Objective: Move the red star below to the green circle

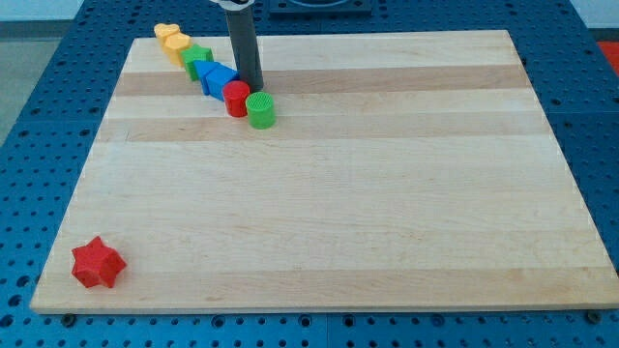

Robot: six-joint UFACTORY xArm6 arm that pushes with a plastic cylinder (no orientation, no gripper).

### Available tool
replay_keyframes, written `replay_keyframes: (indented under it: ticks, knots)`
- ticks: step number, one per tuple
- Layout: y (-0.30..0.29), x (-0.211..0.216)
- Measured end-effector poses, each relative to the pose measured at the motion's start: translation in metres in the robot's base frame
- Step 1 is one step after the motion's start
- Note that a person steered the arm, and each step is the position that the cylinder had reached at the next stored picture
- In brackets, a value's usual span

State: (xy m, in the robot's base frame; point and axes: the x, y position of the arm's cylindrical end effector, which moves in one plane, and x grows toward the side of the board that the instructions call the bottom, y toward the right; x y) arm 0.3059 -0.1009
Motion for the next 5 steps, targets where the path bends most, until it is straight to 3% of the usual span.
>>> replay_keyframes:
  ticks: [2, 3, 4, 5]
  knots:
    - [0.070, -0.036]
    - [0.102, 0.066]
    - [0.076, 0.185]
    - [-0.014, 0.192]
